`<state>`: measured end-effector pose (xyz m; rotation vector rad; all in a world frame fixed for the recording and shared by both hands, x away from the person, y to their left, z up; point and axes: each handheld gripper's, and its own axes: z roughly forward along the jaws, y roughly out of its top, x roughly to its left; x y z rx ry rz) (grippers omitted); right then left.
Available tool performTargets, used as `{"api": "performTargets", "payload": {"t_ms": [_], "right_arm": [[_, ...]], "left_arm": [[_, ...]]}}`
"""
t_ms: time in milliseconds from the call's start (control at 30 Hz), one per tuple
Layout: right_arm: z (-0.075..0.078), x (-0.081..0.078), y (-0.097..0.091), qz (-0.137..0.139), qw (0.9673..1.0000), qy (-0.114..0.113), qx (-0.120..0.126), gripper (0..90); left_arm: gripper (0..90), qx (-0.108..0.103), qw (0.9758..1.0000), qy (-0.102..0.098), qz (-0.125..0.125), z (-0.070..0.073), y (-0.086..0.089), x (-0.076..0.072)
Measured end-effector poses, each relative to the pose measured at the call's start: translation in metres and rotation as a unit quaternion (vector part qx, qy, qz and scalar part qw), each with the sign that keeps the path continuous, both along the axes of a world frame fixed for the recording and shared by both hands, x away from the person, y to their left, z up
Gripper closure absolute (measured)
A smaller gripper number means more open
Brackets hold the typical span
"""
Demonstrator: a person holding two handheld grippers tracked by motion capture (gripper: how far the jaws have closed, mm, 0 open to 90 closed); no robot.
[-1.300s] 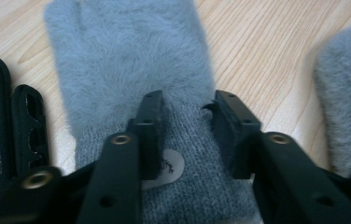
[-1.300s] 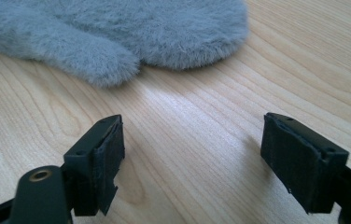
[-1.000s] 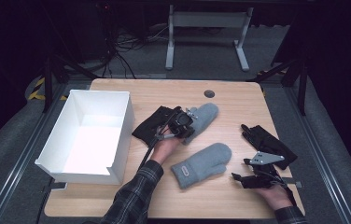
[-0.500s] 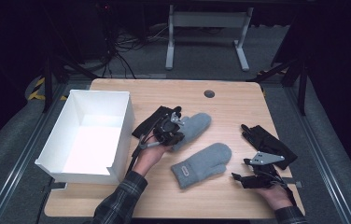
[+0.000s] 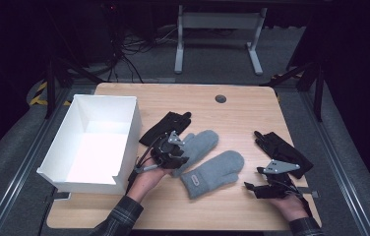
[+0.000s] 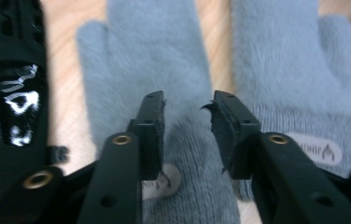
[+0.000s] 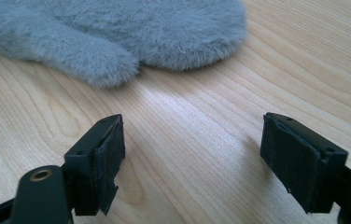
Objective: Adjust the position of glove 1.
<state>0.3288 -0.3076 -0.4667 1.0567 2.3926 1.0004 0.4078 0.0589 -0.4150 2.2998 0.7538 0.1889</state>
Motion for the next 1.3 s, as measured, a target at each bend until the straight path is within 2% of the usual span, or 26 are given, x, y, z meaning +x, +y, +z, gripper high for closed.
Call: {"api": "performTargets", "payload": {"t_ms": [67,167,333,500,567,700,833,1000,1133,1300], "right_arm": [[0.000,0.000,0.000,0.000,1.0000,0.000,0.001,22.6],[0.000,0.000,0.000,0.001,1.0000,0.000,0.001,22.6],[0.000,0.000,0.000,0.003,1.0000,-0.001,0.001,22.6],[0.000,0.000,-0.001,0.003,1.0000,-0.001,0.001,22.6],[0.000,0.000,0.000,0.003,1.0000,0.000,0.001,22.6],[0.000,0.000,0.000,0.003,1.0000,-0.001,0.000,22.6],[0.000,0.000,0.000,0.003,1.0000,-0.001,0.000,22.6],[0.000,0.000,0.000,0.003,1.0000,-0.001,0.000,22.6],[0.000,0.000,0.000,0.003,1.0000,-0.001,0.000,22.6],[0.000,0.000,0.000,0.003,1.0000,-0.001,0.000,22.6]], "left_arm": [[63.0,0.002,0.9999,-0.002,0.010,0.003,-0.001,0.006],[62.9,-0.019,0.9996,0.004,0.022,0.003,-0.001,0.019],[62.9,-0.010,0.9990,0.007,0.042,-0.001,0.001,0.039],[63.0,-0.005,0.9980,0.023,0.059,-0.013,0.006,0.053],[63.1,-0.001,0.9973,0.036,0.064,-0.022,0.007,0.058],[63.2,0.002,0.9970,0.048,0.061,-0.030,0.006,0.060],[67.3,0.003,0.9969,0.056,0.055,-0.035,0.003,0.060],[79.5,0.006,0.9972,0.060,0.045,-0.035,0.000,0.059],[86.0,0.018,0.9977,0.052,0.041,-0.031,-0.002,0.058],[87.1,0.011,0.9985,0.042,0.033,-0.024,-0.002,0.056]]}}
